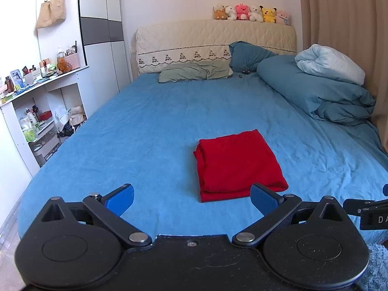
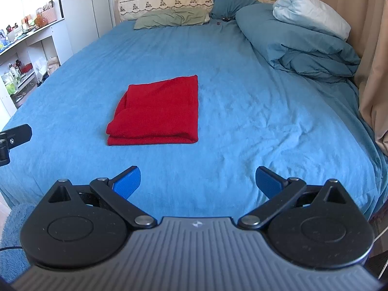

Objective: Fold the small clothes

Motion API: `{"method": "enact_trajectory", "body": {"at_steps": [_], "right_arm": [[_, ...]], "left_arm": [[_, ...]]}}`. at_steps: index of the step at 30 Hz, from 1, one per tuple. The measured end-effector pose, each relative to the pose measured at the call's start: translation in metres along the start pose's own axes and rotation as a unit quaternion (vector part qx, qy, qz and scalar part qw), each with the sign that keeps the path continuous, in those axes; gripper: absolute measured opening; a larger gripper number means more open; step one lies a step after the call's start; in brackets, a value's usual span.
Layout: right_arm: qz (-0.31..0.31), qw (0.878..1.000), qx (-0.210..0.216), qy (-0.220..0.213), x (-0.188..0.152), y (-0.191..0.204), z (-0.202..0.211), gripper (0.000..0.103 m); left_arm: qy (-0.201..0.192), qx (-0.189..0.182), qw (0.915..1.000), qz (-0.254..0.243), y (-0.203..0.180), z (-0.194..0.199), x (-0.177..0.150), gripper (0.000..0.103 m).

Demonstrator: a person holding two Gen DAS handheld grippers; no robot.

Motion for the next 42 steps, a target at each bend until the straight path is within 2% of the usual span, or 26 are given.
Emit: {"method": "enact_trajectory", "body": {"at_steps": [32, 42], "right_arm": [[-0.002, 1.0, 0.0, 0.005, -0.0078, 0.0053, -0.0072, 0.103], [-0.002, 1.0, 0.0, 0.005, -0.0078, 0.005, -0.0074, 0.103]], "left_arm": [[0.001, 0.001, 1.0, -0.005, 0.0027, -0.0027, -0.0003, 0.103], [-0.009, -0.009, 0.9999, -0.007, 0.0069, 0.0012, -0.0016, 0.103]]}}
Point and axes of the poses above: each gripper's, at about its wrist camera, not at the fingertips, and z roughly against the way its jaws point, y to its left, x to its top, the point moved 7 cm from there along -z, roughly the way its jaws point, and after that the axes turned 4 degrees about -y, right-handed, at the moved point
